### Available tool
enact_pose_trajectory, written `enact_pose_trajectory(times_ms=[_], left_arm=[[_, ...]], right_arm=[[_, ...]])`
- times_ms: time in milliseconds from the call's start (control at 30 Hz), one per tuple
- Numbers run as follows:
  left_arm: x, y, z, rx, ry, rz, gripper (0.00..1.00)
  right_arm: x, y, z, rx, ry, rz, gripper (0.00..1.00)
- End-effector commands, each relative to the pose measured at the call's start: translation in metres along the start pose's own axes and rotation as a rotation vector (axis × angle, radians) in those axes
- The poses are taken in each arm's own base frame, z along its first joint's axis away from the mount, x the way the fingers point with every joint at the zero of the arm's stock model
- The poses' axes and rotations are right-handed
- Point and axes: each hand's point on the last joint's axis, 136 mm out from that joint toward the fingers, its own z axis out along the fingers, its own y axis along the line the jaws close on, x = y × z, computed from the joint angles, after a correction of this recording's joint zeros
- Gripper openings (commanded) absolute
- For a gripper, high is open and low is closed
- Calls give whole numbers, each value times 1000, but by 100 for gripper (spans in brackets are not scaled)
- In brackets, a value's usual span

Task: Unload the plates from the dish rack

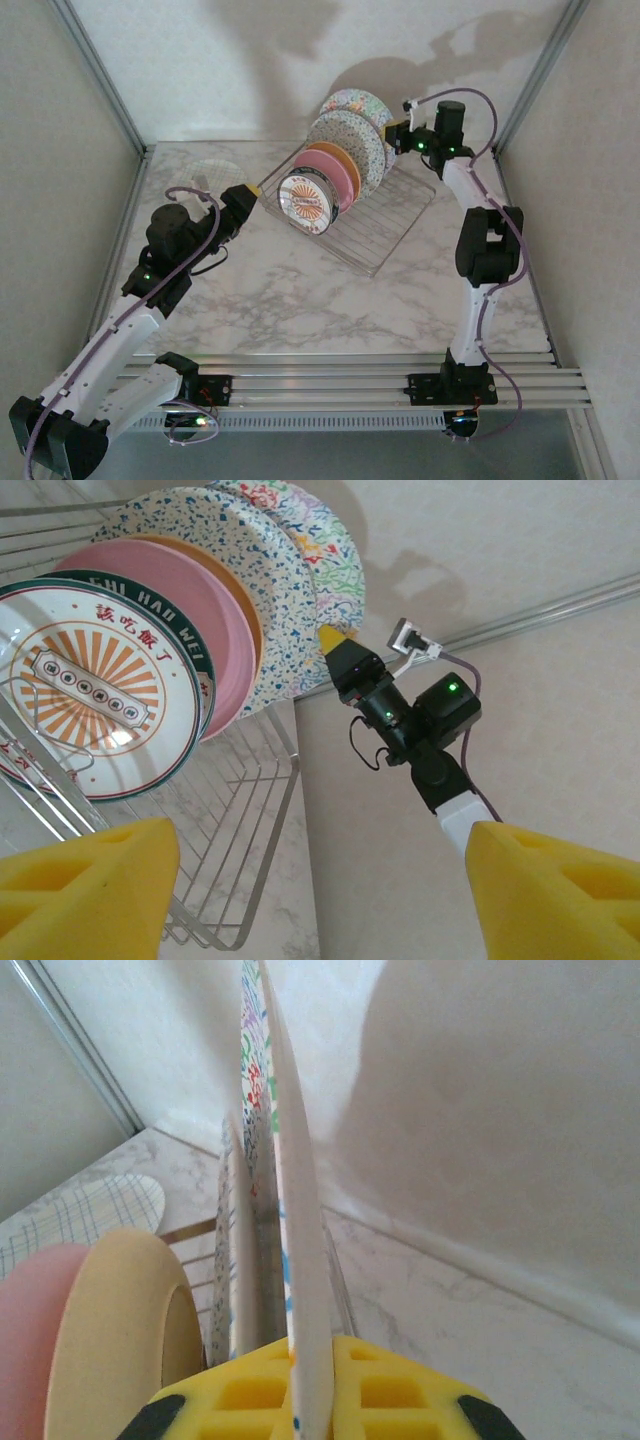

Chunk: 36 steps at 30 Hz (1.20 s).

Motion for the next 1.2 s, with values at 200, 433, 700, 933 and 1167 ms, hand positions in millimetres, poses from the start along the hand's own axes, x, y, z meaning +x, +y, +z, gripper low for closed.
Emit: enact_pose_trajectory(times_ms=[200, 433, 700, 933, 1167], left_arm=[[-8, -27, -1, 77, -31, 37, 75], [-9, -38, 3, 101, -27, 41, 76], [-6, -52, 16, 131, -5, 49, 76], [4, -65, 37, 151, 39, 51, 76], [23, -82, 71, 184, 124, 26, 76]], right_arm=[[-83, -6, -60, 188, -183, -151, 0], [-118, -18, -112, 401, -277, -174, 0], [-152, -11, -183, 602, -391, -42, 0], [-166, 27, -227, 552, -528, 245, 0], [-153, 65, -218, 321, -478, 654, 0]])
